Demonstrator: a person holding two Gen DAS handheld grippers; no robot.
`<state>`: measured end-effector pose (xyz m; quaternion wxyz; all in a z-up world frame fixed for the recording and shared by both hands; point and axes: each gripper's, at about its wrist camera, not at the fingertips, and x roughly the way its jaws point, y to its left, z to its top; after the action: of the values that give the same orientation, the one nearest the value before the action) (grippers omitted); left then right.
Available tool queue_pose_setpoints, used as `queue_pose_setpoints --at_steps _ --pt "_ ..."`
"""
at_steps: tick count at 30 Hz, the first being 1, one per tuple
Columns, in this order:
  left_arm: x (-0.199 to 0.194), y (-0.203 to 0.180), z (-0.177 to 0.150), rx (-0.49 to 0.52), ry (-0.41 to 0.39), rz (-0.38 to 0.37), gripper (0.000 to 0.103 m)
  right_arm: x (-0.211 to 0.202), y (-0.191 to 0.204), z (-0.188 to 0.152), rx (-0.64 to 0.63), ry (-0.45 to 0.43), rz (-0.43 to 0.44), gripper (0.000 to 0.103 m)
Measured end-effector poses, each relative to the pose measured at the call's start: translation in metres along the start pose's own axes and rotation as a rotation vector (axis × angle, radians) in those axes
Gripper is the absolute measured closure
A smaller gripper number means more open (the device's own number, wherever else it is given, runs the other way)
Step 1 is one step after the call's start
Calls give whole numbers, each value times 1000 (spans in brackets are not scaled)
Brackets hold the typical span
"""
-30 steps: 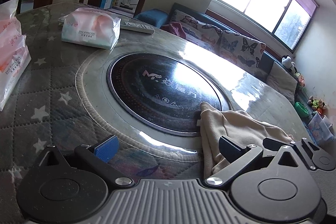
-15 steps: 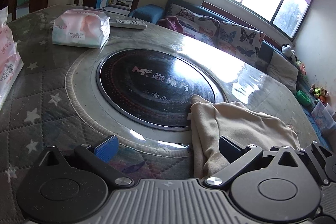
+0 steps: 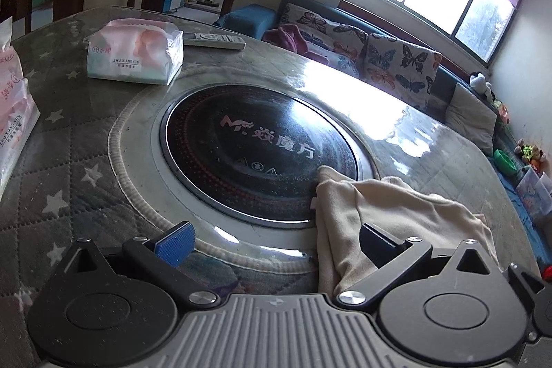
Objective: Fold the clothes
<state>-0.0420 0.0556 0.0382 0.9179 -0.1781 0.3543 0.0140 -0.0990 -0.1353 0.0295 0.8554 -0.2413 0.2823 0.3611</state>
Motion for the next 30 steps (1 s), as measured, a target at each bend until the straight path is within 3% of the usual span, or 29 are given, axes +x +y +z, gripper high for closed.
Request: queue_pose_setpoints --at_steps 9,16,22,30 --pt "5 8 6 -88 43 -99 0 21 17 17 -133 13 6 39" --pt "16 14 10 -232 113 -209 0 24 9 24 -100 3 -6 85" --pt "32 16 10 -384 187 -300 1 6 -16 32 43 -47 58 93" --pt "55 16 7 -542 248 -411 20 -22 -41 34 122 -106 108 100"
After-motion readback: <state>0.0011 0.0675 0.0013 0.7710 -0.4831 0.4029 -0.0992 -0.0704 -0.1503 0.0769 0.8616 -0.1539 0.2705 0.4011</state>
